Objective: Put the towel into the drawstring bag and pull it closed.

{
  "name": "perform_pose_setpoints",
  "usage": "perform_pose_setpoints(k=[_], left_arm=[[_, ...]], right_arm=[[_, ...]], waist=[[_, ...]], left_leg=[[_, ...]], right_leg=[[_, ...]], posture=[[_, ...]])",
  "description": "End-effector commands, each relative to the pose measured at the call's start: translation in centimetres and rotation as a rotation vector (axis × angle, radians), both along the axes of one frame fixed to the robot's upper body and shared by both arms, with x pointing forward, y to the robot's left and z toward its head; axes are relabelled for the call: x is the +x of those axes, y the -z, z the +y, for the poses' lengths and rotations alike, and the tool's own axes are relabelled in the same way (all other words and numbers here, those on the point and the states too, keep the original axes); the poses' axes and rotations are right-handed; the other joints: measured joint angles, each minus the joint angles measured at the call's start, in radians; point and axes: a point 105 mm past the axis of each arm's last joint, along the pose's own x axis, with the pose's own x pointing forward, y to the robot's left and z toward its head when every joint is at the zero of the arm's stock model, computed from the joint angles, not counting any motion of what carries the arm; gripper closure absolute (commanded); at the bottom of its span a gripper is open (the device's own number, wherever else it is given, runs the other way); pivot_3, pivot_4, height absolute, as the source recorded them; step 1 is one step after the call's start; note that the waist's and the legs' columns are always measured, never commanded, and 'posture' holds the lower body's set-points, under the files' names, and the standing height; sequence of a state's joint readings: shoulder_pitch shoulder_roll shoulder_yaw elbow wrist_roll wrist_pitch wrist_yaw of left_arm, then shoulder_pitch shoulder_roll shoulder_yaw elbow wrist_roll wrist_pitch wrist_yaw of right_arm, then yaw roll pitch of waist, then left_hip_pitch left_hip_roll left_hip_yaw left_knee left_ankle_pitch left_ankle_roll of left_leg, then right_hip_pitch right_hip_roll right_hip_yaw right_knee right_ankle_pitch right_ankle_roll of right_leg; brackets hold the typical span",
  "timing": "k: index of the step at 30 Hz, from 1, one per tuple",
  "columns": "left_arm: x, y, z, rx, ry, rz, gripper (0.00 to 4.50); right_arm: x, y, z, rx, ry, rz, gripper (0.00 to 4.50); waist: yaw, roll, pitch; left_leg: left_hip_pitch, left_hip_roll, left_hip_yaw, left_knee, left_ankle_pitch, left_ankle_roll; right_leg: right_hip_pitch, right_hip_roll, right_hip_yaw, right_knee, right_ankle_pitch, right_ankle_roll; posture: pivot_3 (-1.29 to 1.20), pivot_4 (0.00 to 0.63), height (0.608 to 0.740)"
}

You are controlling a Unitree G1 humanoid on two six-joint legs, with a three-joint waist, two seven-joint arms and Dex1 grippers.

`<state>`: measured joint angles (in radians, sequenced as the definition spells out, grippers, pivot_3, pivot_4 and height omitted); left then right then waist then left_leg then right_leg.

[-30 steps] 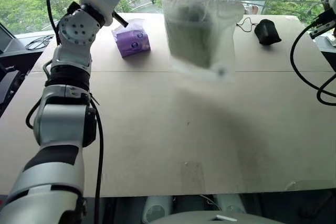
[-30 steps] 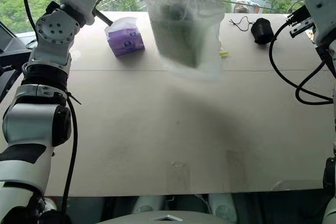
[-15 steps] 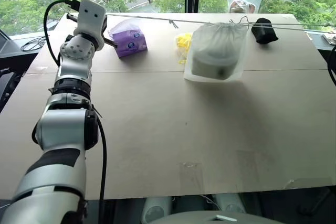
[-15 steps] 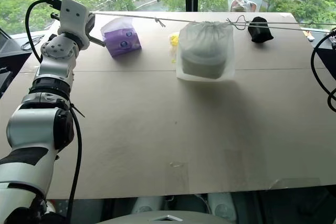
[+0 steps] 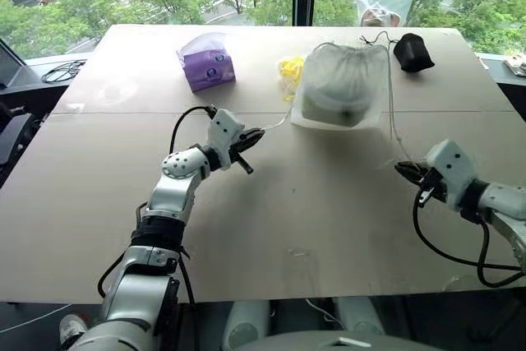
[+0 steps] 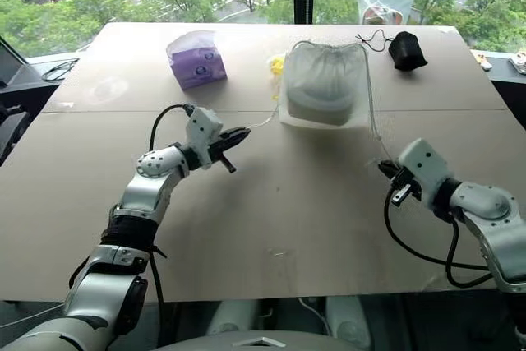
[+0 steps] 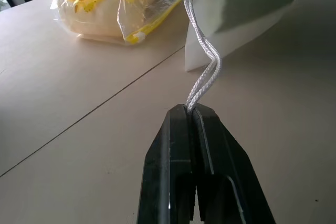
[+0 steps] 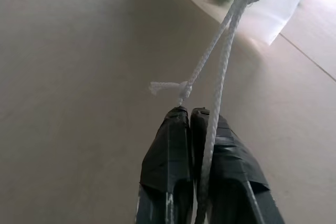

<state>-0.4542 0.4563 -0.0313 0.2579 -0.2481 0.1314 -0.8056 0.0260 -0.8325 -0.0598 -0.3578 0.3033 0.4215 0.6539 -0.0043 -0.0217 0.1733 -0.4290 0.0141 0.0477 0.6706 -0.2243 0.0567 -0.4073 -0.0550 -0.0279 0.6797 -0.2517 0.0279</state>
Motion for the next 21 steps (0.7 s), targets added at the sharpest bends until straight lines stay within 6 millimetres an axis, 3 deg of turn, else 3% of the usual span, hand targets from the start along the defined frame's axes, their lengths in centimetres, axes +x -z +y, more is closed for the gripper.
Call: perform_pose_setpoints(k=[1,6,7,9,13,21], left_arm=[[-1.8,-1.6,1.4,-0.042,0.015,0.001,3.14],[-5.2,-1.6,3.2,-0.035,0.035,0.066,0.74],[-6.0,-1.8,3.4,-0.038,0.047,0.077,0.31],[-7.4,-2.3,3.6,-0.054,0.061,0.104,0.31],[-9.6,-3.0,3.8,-0.075,0.033,0.119,0.31],[-10.7,-3.9,3.7,-0.148,-0.045,0.101,0.31]], right_arm=[[-1.5,-1.2,0.0,0.014,-0.035,-0.045,2.66],[-4.7,-2.1,-0.3,0.031,-0.068,-0.032,0.24],[-5.8,-2.2,-0.2,0.029,-0.095,-0.013,0.22],[-7.6,-2.5,0.3,0.047,-0.140,0.014,0.22],[-8.6,-4.3,-0.5,0.108,-0.068,-0.049,0.22],[-9.3,-5.0,-2.4,0.187,0.040,-0.076,0.22]], waist=[[0.001,0.000,0.000],[0.005,0.000,0.000],[0.006,0.000,0.000],[0.010,0.000,0.000],[0.017,0.001,0.000],[0.019,0.001,-0.001]], left_leg=[[0.000,0.000,0.000,0.000,0.000,0.000],[-0.001,0.001,0.000,0.000,0.000,0.000],[-0.001,0.001,0.000,0.000,0.000,0.000],[0.000,0.001,0.000,-0.001,0.000,0.000],[0.000,0.003,-0.001,-0.001,0.000,-0.001],[0.003,0.003,0.000,-0.001,-0.002,-0.004]], right_leg=[[0.000,0.000,0.000,0.000,0.000,0.000],[0.000,0.000,0.000,-0.001,0.000,0.000],[0.000,0.000,0.000,-0.002,0.000,0.000],[0.000,-0.001,-0.001,-0.002,0.000,0.000],[0.001,-0.001,-0.001,-0.003,-0.001,-0.001],[0.002,-0.003,-0.001,-0.003,-0.003,-0.005]], posture=[[0.00,0.150,0.740],[0.00,0.150,0.740],[0.00,0.150,0.740],[0.00,0.150,0.740],[0.00,0.150,0.740],[0.00,0.150,0.740]])
